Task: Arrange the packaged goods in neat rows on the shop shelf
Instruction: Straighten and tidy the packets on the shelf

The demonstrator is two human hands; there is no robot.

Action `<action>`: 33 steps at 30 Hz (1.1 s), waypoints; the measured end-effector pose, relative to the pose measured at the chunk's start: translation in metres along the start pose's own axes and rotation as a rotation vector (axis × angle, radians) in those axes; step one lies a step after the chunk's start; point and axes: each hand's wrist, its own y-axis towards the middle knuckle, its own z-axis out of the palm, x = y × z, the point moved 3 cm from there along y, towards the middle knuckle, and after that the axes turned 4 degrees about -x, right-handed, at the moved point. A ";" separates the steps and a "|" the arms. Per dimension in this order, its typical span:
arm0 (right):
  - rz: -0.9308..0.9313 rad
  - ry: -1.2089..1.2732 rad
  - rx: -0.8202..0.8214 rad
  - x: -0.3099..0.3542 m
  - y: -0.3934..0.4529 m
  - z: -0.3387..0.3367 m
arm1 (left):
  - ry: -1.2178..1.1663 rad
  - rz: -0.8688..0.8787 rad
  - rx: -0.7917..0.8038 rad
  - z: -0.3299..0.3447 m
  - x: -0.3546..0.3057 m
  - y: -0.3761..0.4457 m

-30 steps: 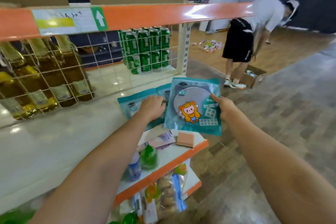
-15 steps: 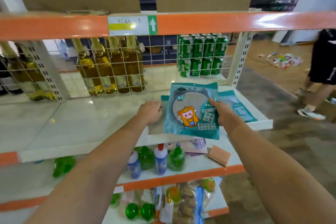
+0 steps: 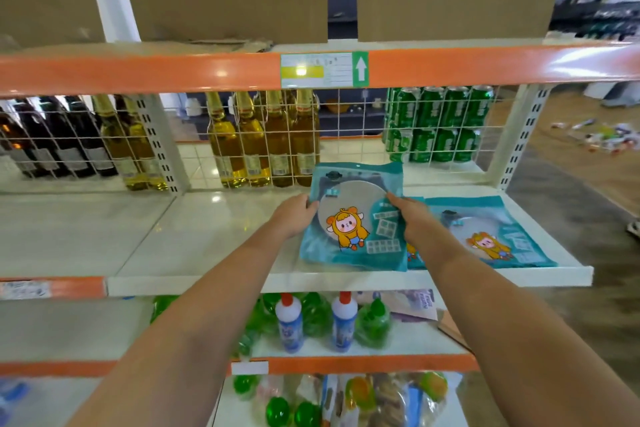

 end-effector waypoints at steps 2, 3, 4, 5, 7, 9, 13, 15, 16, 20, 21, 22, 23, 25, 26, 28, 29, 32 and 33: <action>0.005 -0.009 0.013 -0.002 0.000 0.009 | -0.155 -0.086 0.029 0.000 0.006 0.003; 0.008 -0.016 0.017 -0.004 -0.001 0.012 | -0.256 -0.137 0.043 0.000 0.009 0.004; 0.014 -0.028 0.016 -0.006 -0.001 0.015 | -0.356 -0.186 0.056 0.001 0.013 0.006; 0.019 -0.041 0.011 -0.008 -0.001 0.018 | -0.436 -0.226 0.066 0.002 0.016 0.006; 0.028 -0.065 0.003 -0.011 -0.002 0.022 | -0.542 -0.274 0.093 0.004 0.023 0.006; 0.034 -0.083 -0.006 -0.013 -0.003 0.025 | -0.623 -0.304 0.125 0.006 0.031 0.006; 0.038 -0.114 -0.022 -0.011 -0.002 0.031 | -0.703 -0.311 0.129 0.004 0.038 0.010; 0.035 -0.122 -0.033 -0.008 -0.001 0.033 | -0.729 -0.313 0.119 0.001 0.040 0.013; 0.028 -0.142 -0.041 -0.006 0.000 0.032 | -0.738 -0.319 0.111 0.000 0.042 0.014; -0.014 -0.257 -0.057 0.004 0.004 0.032 | -0.767 -0.360 0.077 -0.002 0.055 0.022; -0.027 -0.300 -0.084 0.005 0.006 0.031 | -0.764 -0.376 0.069 -0.002 0.059 0.023; -0.050 -0.353 -0.108 0.007 0.008 0.030 | -0.758 -0.394 0.061 -0.002 0.065 0.025; -0.086 -0.415 -0.128 0.008 0.009 0.029 | -0.747 -0.413 0.055 -0.001 0.072 0.026; -0.179 -0.594 -0.152 0.009 0.013 0.025 | -0.718 -0.461 0.038 0.000 0.086 0.029; -0.225 -0.687 -0.159 0.009 0.011 0.024 | -0.705 -0.487 0.030 0.001 0.093 0.031; -0.291 -0.850 -0.167 0.007 0.006 0.023 | -0.680 -0.536 0.025 0.005 0.106 0.036; -0.313 -0.901 -0.168 0.006 0.005 0.023 | -0.668 -0.556 0.021 0.007 0.111 0.037; -0.335 -0.970 -0.171 0.002 0.004 0.024 | -0.667 -0.592 0.015 0.010 0.114 0.038; -0.338 -0.973 -0.169 0.000 0.004 0.023 | -0.672 -0.594 0.015 0.012 0.113 0.038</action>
